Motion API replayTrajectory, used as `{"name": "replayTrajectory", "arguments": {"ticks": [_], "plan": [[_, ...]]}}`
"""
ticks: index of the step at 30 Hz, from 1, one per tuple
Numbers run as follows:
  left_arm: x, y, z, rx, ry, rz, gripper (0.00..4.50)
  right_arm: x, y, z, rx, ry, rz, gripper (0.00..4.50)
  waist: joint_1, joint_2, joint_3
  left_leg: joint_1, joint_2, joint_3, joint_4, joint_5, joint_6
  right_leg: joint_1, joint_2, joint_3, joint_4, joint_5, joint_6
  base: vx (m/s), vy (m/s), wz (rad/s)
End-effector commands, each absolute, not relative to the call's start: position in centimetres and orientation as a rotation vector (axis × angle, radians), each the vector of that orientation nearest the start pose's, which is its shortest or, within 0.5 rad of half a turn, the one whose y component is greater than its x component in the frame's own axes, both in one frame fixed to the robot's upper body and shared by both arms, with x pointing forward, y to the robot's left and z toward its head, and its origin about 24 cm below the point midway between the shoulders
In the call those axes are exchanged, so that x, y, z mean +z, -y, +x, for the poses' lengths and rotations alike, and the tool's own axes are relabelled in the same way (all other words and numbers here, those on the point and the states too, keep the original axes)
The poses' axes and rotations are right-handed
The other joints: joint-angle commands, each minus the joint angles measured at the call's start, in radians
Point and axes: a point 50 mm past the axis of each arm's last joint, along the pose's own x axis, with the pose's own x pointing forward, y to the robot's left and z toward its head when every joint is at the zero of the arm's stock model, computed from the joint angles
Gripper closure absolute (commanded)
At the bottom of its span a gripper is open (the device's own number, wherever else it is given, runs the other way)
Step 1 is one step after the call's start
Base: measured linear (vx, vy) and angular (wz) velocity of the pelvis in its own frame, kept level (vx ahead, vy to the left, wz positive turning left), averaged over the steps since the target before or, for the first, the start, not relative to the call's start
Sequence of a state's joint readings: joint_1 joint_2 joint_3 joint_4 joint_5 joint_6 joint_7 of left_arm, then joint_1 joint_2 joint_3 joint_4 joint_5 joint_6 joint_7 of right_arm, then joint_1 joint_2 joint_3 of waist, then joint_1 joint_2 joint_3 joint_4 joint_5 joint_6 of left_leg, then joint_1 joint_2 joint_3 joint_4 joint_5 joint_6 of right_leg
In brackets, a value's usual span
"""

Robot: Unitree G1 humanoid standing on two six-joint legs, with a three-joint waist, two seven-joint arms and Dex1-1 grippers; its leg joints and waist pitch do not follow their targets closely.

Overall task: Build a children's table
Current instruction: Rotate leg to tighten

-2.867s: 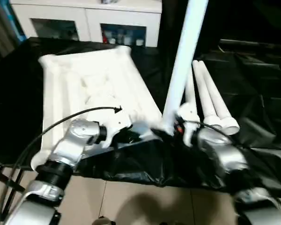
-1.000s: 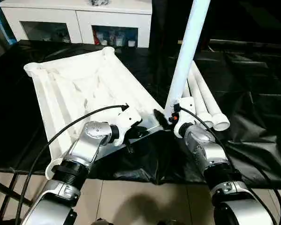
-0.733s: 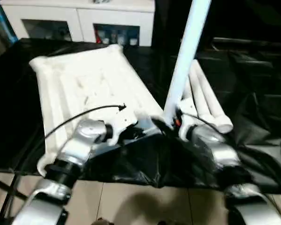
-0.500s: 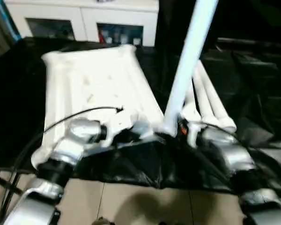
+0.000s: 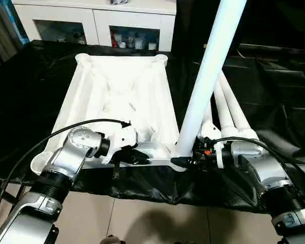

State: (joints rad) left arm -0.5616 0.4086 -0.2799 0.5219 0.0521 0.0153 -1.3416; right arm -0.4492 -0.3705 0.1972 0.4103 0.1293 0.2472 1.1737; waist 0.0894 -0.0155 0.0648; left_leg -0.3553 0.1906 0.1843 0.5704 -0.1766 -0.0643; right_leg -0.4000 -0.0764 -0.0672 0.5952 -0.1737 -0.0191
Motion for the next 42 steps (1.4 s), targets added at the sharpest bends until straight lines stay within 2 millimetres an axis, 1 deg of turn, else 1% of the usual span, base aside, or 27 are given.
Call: {"name": "replayTrajectory", "arguments": {"ticks": [1,2,4,5,6,7,8,9,10,11,12,14,15,19,20,22,24,26,27,30,33,35,36,39,40,41,42], "plan": [[5.2,-12.4,30.2,-1.535,-0.424,0.477,4.50,4.1,11.4,28.5,1.381,-0.425,-0.051,1.72,0.003,0.002,-0.069,0.006,0.046,-0.010,-0.061,-0.192,0.042,0.049,-0.070,0.048,-0.062,-0.204,-0.226,0.000,0.000,0.00],[5.2,-12.4,30.2,-1.533,-0.423,0.471,4.50,4.1,11.3,28.5,1.370,-0.421,-0.043,1.73,0.002,0.001,-0.069,0.006,0.045,-0.009,-0.061,-0.194,0.042,0.048,-0.069,0.048,-0.062,-0.206,-0.226,0.000,0.000,0.00],[5.2,-12.0,30.5,-1.478,-0.414,0.446,4.50,3.7,10.5,29.9,1.195,-0.378,-0.025,1.73,0.000,0.003,-0.067,0.007,0.045,-0.010,-0.063,-0.211,0.030,0.044,-0.072,0.049,-0.066,-0.235,-0.223,0.000,0.000,0.00],[5.2,-11.9,30.6,-1.463,-0.416,0.440,4.50,3.6,10.3,30.2,1.154,-0.369,-0.027,1.73,-0.010,0.000,-0.062,0.006,0.041,-0.016,-0.068,-0.263,0.005,0.046,-0.076,0.046,-0.076,-0.343,-0.196,0.000,0.000,0.00],[5.2,-11.5,30.9,-1.412,-0.403,0.436,4.50,3.3,10.0,31.1,1.028,-0.377,-0.007,1.74,-0.014,0.001,-0.059,0.007,0.041,-0.018,-0.071,-0.277,-0.005,0.043,-0.077,0.047,-0.079,-0.382,-0.183,0.000,0.000,0.00],[5.2,-11.5,31.0,-1.409,-0.402,0.436,4.50,3.2,10.0,31.2,1.021,-0.378,-0.006,1.75,-0.018,0.001,-0.059,0.008,0.040,-0.020,-0.071,-0.294,-0.014,0.041,-0.076,0.046,-0.081,-0.415,-0.175,0.000,0.000,0.00],[5.2,-11.1,31.1,-1.380,-0.398,0.424,4.50,3.1,9.7,31.8,0.937,-0.375,0.020,1.75,-0.027,-0.002,-0.058,0.007,0.036,-0.025,-0.073,-0.313,-0.021,0.044,-0.077,0.042,-0.090,-0.487,-0.145,0.000,0.000,0.00],[5.3,-10.7,31.2,-1.352,-0.390,0.424,4.50,2.9,9.4,32.4,0.862,-0.378,0.051,1.75,-0.032,0.004,-0.056,0.011,0.037,-0.027,-0.073,-0.324,-0.026,0.039,-0.079,0.043,-0.095,-0.515,-0.135,0.000,0.000,0.00],[5.3,-10.5,31.3,-1.341,-0.387,0.424,4.50,2.9,9.3,32.6,0.833,-0.379,0.065,1.75,-0.038,0.003,-0.056,0.009,0.037,-0.027,-0.073,-0.331,-0.028,0.038,-0.078,0.043,-0.096,-0.524,-0.131,0.000,0.000,0.00],[5.2,-10.0,31.4,-1.305,-0.387,0.427,4.50,2.8,8.8,33.0,0.769,-0.375,0.082,1.75,-0.042,0.007,-0.056,0.012,0.037,-0.029,-0.073,-0.343,-0.031,0.035,-0.078,0.041,-0.099,-0.531,-0.129,0.000,0.000,0.00],[5.2,-9.8,31.4,-1.293,-0.387,0.429,4.50,2.8,8.7,33.1,0.752,-0.373,0.084,1.76,-0.047,0.004,-0.055,0.013,0.036,-0.030,-0.073,-0.354,-0.030,0.034,-0.074,0.039,-0.102,-0.532,-0.126,0.000,0.000,0.00],[5.1,-9.2,31.4,-1.255,-0.383,0.419,4.50,2.7,8.1,33.3,0.713,-0.369,0.093,1.76,-0.048,0.004,-0.056,0.021,0.036,-0.026,-0.069,-0.369,-0.021,0.026,-0.074,0.042,-0.105,-0.535,-0.125,0.000,0.000,0.00],[5.1,-8.6,31.3,-1.239,-0.377,0.405,4.50,2.8,7.7,33.4,0.685,-0.364,0.099,1.76,-0.049,-0.001,-0.053,0.019,0.035,-0.026,-0.069,-0.369,-0.016,0.025,-0.073,0.041,-0.106,-0.538,-0.126,0.000,0.000,0.00],[4.8,-6.8,30.6,-1.234,-0.369,0.362,4.50,3.1,6.7,33.8,0.619,-0.327,0.082,1.76,-0.052,0.001,-0.052,0.014,0.035,-0.028,-0.072,-0.371,-0.013,0.025,-0.071,0.040,-0.106,-0.531,-0.124,0.000,0.000,0.00],[4.8,-6.8,30.6,-1.236,-0.368,0.362,4.50,3.2,6.6,33.9,0.618,-0.321,0.094,1.20,-0.052,0.001,-0.052,0.014,0.033,-0.028,-0.072,-0.373,-0.008,0.026,-0.071,0.039,-0.107,-0.536,-0.118,0.000,0.000,0.00],[4.8,-6.7,30.6,-1.241,-0.367,0.363,4.50,3.3,6.7,34.0,0.619,-0.315,0.100,1.06,-0.052,0.002,-0.053,0.013,0.033,-0.027,-0.072,-0.370,-0.002,0.025,-0.070,0.042,-0.107,-0.514,-0.121,0.000,0.000,0.00],[4.9,-7.0,30.7,-1.260,-0.361,0.368,4.50,3.4,7.1,34.2,0.630,-0.306,0.078,0.99,-0.050,0.004,-0.057,0.011,0.035,-0.025,-0.072,-0.347,0.002,0.028,-0.070,0.045,-0.100,-0.451,-0.144,0.000,0.000,0.00],[5.0,-7.3,30.7,-1.273,-0.359,0.378,4.50,3.5,7.5,34.2,0.643,-0.295,0.061,0.67,-0.046,0.004,-0.057,0.012,0.036,-0.021,-0.071,-0.331,0.005,0.027,-0.067,0.048,-0.093,-0.384,-0.165,0.000,0.000,0.00],[5.1,-7.7,30.7,-1.287,-0.355,0.393,4.50,3.7,7.8,34.1,0.681,-0.285,0.045,0.67,-0.046,0.004,-0.060,0.006,0.037,-0.021,-0.072,-0.308,0.010,0.035,-0.066,0.048,-0.085,-0.340,-0.177,0.000,0.000,0.00],[5.1,-8.4,30.7,-1.303,-0.366,0.401,4.50,3.7,8.3,33.6,0.776,-0.282,0.020,0.67,-0.044,0.004,-0.062,0.006,0.037,-0.018,-0.068,-0.281,0.024,0.037,-0.064,0.048,-0.078,-0.271,-0.201,0.000,0.000,0.00],[5.1,-9.4,30.7,-1.332,-0.382,0.432,4.50,3.7,8.8,32.4,0.939,-0.287,-0.025,0.67,-0.036,0.005,-0.065,0.001,0.038,-0.015,-0.064,-0.209,0.053,0.046,-0.064,0.049,-0.067,-0.169,-0.221,0.000,0.000,0.00],[5.1,-9.7,30.6,-1.347,-0.384,0.436,4.50,3.7,9.0,32.0,0.982,-0.290,-0.037,0.67,-0.031,0.004,-0.067,0.002,0.039,-0.015,-0.063,-0.193,0.058,0.050,-0.065,0.048,-0.063,-0.144,-0.231,0.000,0.000,0.00],[5.1,-10.4,30.6,-1.370,-0.398,0.451,4.50,3.7,9.4,31.0,1.091,-0.304,-0.059,0.67,-0.031,0.004,-0.066,0.002,0.040,-0.015,-0.064,-0.190,0.058,0.050,-0.065,0.048,-0.062,-0.138,-0.234,0.000,0.000,0.00],[5.1,-11.0,30.6,-1.395,-0.406,0.470,4.50,3.7,9.8,30.2,1.184,-0.324,-0.077,0.67,-0.022,0.005,-0.064,0.004,0.043,-0.013,-0.065,-0.205,0.061,0.050,-0.064,0.046,-0.063,-0.147,-0.238,0.000,0.000,0.00],[5.1,-11.0,30.6,-1.395,-0.406,0.470,4.50,3.7,9.8,30.2,1.184,-0.324,-0.077,0.67,-0.019,0.003,-0.061,0.005,0.042,-0.012,-0.066,-0.220,0.057,0.050,-0.064,0.046,-0.066,-0.182,-0.231,0.000,0.000,0.00],[5.2,-11.4,30.7,-1.405,-0.412,0.475,4.50,3.8,10.4,29.5,1.256,-0.338,-0.096,0.67,-0.019,0.010,-0.057,0.006,0.042,-0.011,-0.068,-0.250,0.047,0.046,-0.064,0.047,-0.074,-0.229,-0.224,0.000,0.000,0.00],[5.2,-11.4,30.7,-1.405,-0.412,0.475,4.50,3.8,10.4,29.5,1.256,-0.338,-0.096,0.67,-0.017,0.007,-0.058,0.009,0.042,-0.011,-0.067,-0.262,0.043,0.046,-0.065,0.047,-0.076,-0.250,-0.217,0.000,0.000,0.00]]}}
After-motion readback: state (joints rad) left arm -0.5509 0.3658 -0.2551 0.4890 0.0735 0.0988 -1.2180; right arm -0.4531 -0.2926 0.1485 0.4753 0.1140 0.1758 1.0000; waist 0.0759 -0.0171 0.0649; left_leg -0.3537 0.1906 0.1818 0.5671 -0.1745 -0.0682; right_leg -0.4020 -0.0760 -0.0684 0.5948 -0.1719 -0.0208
